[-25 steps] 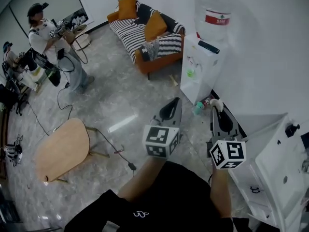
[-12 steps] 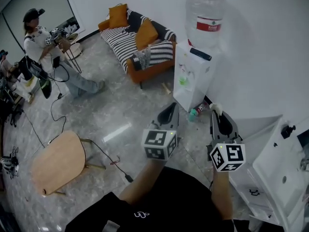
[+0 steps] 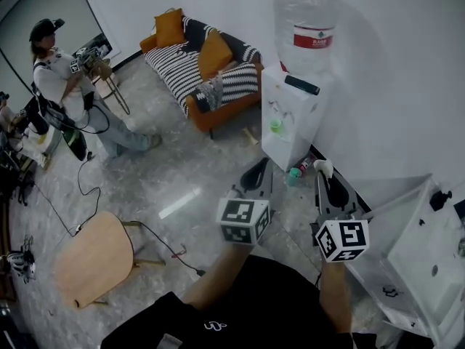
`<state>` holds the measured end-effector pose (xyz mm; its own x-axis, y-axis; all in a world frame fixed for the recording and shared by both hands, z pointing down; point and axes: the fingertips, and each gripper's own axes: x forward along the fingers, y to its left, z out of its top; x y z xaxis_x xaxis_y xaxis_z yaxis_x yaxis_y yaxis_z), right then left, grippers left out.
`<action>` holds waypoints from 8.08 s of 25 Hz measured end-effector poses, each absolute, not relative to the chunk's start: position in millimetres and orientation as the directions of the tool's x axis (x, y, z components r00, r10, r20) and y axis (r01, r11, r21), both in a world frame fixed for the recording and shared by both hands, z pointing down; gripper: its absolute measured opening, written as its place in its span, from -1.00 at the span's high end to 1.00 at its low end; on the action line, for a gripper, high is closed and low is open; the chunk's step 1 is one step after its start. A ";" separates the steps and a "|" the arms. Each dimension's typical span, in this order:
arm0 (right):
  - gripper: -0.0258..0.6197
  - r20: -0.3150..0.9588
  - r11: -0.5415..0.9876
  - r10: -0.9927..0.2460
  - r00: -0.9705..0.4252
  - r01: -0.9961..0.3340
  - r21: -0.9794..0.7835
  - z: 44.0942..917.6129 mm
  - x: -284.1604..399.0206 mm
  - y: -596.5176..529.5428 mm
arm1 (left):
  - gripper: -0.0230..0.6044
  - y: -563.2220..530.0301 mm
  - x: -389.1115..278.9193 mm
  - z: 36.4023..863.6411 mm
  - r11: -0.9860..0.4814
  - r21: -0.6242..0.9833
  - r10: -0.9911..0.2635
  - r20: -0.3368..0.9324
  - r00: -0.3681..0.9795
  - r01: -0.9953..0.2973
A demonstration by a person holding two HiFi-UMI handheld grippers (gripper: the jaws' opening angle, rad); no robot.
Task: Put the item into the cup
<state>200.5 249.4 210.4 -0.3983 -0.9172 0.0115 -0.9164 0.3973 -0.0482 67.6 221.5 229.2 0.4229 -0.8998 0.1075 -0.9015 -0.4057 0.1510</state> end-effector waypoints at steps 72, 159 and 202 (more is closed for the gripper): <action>0.73 0.197 0.307 -0.931 -0.307 -0.951 -0.031 265.1 68.9 -157.0 | 0.88 -194.3 -35.8 296.3 -0.579 0.244 -0.751 0.214 0.625 -0.778; 0.72 0.518 0.226 -0.836 -0.182 -0.974 0.023 734.9 108.2 -314.5 | 0.88 -210.5 30.1 674.1 -0.539 0.272 -0.588 0.556 0.587 -0.797; 0.88 0.445 0.228 -0.875 -0.189 -0.973 0.035 635.6 122.7 -218.4 | 0.88 -199.3 2.2 618.9 -0.479 0.248 -0.686 0.493 0.536 -0.842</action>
<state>122.7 -218.4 635.6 -0.1892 -0.8753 0.4451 -0.9731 0.2279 0.0346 2.2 -199.3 618.9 0.5355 -0.6858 0.4928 -0.8419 -0.4793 0.2478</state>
